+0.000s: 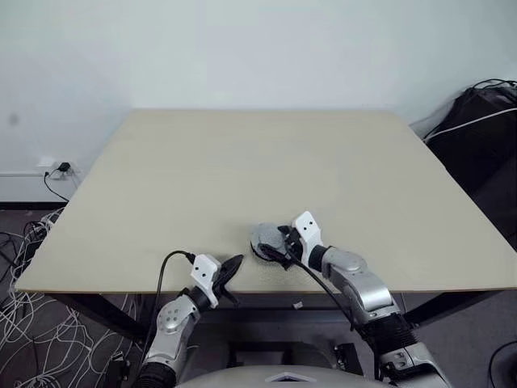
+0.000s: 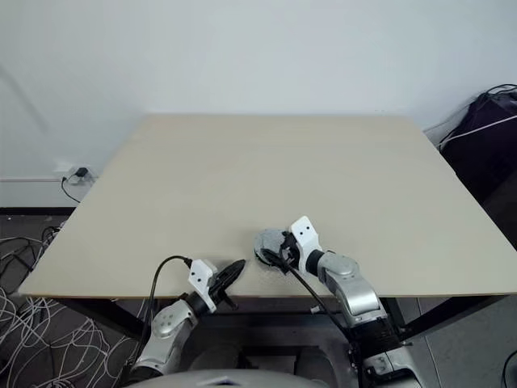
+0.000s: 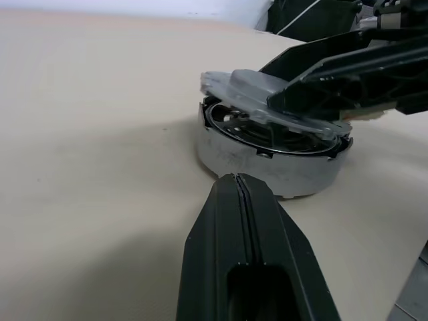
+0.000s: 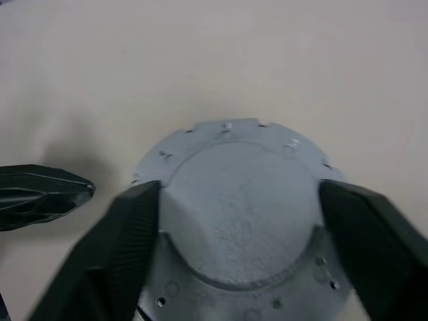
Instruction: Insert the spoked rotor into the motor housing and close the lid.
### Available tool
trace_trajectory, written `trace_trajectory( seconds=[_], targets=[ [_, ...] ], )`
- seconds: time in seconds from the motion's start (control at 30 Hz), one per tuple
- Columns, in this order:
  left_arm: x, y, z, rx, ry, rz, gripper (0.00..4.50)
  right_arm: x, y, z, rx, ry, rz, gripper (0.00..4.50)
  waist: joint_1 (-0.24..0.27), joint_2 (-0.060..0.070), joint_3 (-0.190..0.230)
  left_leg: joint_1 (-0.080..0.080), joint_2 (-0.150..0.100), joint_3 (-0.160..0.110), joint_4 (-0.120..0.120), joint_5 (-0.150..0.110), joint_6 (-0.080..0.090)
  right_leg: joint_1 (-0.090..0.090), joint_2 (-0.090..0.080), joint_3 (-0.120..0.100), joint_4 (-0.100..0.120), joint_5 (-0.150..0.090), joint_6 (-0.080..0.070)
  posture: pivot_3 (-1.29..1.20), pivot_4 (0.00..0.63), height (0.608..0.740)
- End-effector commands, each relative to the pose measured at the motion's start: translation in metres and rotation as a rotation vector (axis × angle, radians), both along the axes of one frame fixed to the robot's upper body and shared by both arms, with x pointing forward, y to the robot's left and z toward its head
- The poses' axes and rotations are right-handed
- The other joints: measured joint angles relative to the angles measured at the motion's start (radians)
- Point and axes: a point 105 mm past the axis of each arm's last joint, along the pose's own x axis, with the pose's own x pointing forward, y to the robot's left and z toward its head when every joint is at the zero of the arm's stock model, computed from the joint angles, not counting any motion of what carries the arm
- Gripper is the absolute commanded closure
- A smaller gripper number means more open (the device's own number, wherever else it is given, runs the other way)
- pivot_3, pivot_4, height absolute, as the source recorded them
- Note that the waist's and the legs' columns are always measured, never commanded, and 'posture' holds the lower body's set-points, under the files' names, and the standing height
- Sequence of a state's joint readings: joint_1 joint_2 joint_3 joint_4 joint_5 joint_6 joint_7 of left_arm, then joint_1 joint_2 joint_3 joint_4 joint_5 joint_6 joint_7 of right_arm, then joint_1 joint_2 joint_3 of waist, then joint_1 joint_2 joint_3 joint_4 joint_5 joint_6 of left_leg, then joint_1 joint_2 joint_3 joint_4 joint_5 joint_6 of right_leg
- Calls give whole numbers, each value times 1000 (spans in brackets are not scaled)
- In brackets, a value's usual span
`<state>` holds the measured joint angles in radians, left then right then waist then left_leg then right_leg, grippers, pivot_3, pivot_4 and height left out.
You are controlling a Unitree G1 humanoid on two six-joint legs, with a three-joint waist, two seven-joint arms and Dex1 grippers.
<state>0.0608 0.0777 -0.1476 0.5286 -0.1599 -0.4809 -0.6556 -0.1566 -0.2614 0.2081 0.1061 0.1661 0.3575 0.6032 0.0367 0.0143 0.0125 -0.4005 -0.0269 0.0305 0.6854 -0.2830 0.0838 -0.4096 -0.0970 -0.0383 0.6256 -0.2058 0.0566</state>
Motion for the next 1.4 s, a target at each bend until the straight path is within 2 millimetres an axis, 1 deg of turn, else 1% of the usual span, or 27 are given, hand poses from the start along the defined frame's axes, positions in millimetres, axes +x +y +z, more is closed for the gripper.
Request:
trace_trajectory(
  seconds=[0.03,0.3,0.5,0.8,0.9,0.97,1.1,1.4],
  targets=[
    [6,1,9,-13,-55,7,4500,9,0,15,6,-64,-5,1309,1,0,0,0,0,0,0,0,0,0,0,0,0,0,0,0,0,740],
    [8,4,10,-11,-62,5,4500,5,0,13,0,-45,28,1309,1,0,0,0,0,0,0,-1,-2,0,-1,0,0,0,0,0,0,740],
    [7,-1,13,-19,-70,0,4500,2,0,10,-31,-30,59,1309,2,0,0,0,0,0,0,-1,-2,0,-1,0,0,0,0,0,0,740],
    [9,-2,24,-17,-99,10,4500,-3,-1,-3,-141,-13,127,1309,2,0,-1,0,0,0,0,-1,-2,0,-1,0,0,0,0,0,0,740],
    [8,-1,33,-20,-110,7,4500,-3,-1,-4,-153,-10,137,1309,1,0,-2,0,0,0,0,-1,-2,0,-1,0,0,0,0,0,0,740],
    [7,-1,35,-20,-108,6,4500,-2,-1,-4,-153,-12,136,1309,2,0,-2,0,0,0,0,-1,-2,0,-1,0,-1,0,0,0,0,740],
    [7,-1,35,-18,-100,6,4500,-2,-2,-5,-179,-9,137,1309,2,1,-3,0,0,0,0,-2,-3,0,-1,0,0,0,0,0,0,740],
    [4,-2,28,-18,-83,8,4500,-6,-7,-14,-250,64,184,1309,3,1,-7,2,0,0,0,-1,-2,2,0,0,0,0,0,0,0,740]
  ],
)
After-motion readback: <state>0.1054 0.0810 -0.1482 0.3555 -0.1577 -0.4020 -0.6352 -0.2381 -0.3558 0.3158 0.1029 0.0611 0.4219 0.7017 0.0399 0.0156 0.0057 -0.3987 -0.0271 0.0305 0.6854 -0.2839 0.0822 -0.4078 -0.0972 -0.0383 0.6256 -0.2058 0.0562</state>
